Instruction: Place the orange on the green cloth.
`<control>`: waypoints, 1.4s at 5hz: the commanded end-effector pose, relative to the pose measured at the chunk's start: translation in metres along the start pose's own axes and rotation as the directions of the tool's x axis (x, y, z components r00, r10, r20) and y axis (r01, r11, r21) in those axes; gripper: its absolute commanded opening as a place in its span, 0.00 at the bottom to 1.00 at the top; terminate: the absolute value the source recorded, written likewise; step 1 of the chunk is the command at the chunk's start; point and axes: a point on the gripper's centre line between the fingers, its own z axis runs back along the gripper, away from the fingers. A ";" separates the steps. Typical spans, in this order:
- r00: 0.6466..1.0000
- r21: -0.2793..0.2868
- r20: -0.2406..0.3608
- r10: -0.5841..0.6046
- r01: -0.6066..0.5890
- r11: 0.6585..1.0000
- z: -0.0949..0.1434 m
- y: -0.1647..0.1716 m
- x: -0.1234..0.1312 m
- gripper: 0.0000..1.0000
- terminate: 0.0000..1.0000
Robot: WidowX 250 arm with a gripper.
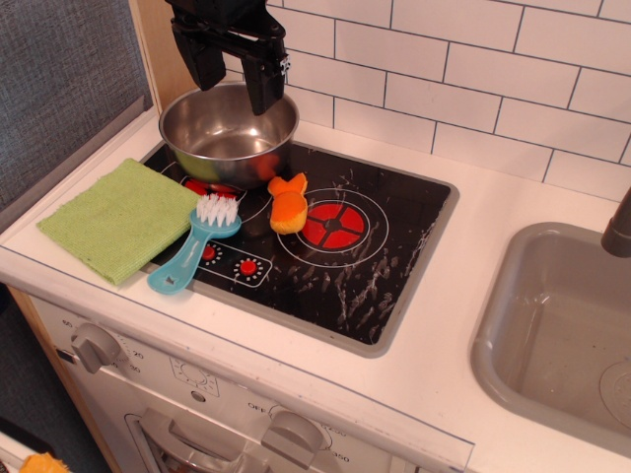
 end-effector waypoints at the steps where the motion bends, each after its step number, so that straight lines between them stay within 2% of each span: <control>1: 1.000 0.000 0.000 0.000 0.000 1.000 0.000 0.000 0.000 1.00 0.00; 2: 1.000 -0.069 -0.014 -0.011 0.010 0.998 -0.010 -0.015 -0.004 1.00 0.00; 3: 0.998 -0.096 -0.062 -0.018 0.011 0.995 -0.024 -0.036 -0.013 1.00 0.00; 4: 0.994 -0.086 -0.100 -0.053 0.045 0.995 -0.039 -0.049 -0.016 1.00 0.00; 6: 0.979 -0.053 -0.189 -0.071 0.062 0.997 -0.076 -0.054 -0.023 1.00 0.00; 7: 0.979 -0.045 -0.195 -0.060 0.052 0.998 -0.082 -0.054 -0.027 1.00 0.00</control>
